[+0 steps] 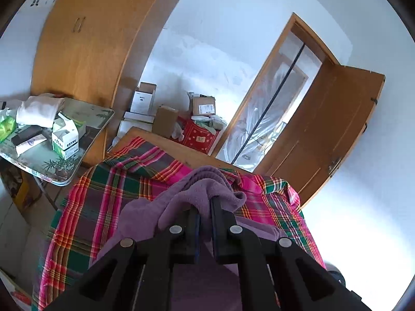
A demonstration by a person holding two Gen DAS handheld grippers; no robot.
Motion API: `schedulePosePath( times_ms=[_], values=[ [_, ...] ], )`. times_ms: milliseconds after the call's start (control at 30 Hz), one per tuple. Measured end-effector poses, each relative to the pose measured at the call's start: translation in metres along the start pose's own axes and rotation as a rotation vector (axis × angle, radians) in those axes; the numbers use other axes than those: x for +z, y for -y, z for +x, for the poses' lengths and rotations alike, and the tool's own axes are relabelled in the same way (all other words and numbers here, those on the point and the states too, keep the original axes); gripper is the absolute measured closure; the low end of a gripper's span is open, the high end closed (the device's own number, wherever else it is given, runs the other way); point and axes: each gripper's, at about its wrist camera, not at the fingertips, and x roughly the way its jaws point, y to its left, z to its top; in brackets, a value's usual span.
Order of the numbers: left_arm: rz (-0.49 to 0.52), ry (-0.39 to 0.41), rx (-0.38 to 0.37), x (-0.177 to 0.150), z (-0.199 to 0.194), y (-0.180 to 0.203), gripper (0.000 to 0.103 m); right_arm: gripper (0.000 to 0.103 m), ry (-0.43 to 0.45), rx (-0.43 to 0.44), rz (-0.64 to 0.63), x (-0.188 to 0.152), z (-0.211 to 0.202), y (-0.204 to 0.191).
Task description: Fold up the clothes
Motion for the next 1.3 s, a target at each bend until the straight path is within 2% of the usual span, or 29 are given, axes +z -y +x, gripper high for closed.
schedulePosePath(
  times_ms=[133,300,433,600,633,733,800,867,1033,1100,1167,1233,1300],
  values=[
    [-0.012,-0.006,0.005,0.0,0.001,-0.004,0.096,0.097,0.044,-0.04,0.031,0.007,-0.013,0.012],
    [-0.007,0.002,-0.01,0.001,-0.001,-0.003,0.096,0.098,0.135,-0.13,0.068,0.024,-0.037,0.033],
    [-0.003,0.007,-0.014,0.002,-0.002,-0.001,0.096,0.098,0.187,-0.18,0.05,0.039,-0.05,0.04],
    [0.005,0.017,-0.028,0.005,-0.002,0.003,0.096,0.098,0.278,-0.278,0.013,0.059,-0.069,0.046],
    [0.005,0.018,-0.034,0.005,-0.002,0.004,0.096,0.102,0.292,-0.297,0.007,0.062,-0.071,0.047],
    [0.0,0.019,-0.019,0.008,0.001,0.006,0.096,0.103,0.356,-0.432,-0.02,0.072,-0.079,0.05],
    [-0.006,0.02,-0.009,0.01,0.005,0.006,0.096,0.103,0.36,-0.447,-0.026,0.08,-0.08,0.055],
    [-0.009,0.012,0.004,0.009,0.011,0.004,0.096,0.103,0.319,-0.384,-0.018,0.082,-0.07,0.061],
    [-0.02,-0.001,0.03,0.009,0.025,-0.005,0.096,0.1,0.191,-0.08,0.054,0.066,-0.048,0.054],
    [-0.025,0.004,0.05,0.012,0.028,-0.008,0.096,0.092,0.15,0.032,0.055,0.06,-0.04,0.045],
    [-0.033,0.006,0.053,0.014,0.029,-0.01,0.096,0.076,0.124,0.113,0.037,0.055,-0.034,0.032],
    [-0.034,0.007,0.059,0.016,0.03,-0.011,0.096,0.074,0.111,0.147,-0.006,0.05,-0.03,0.011],
    [-0.044,0.009,0.057,0.016,0.029,-0.011,0.096,0.066,0.097,0.152,-0.053,0.048,-0.021,-0.008]
  ],
)
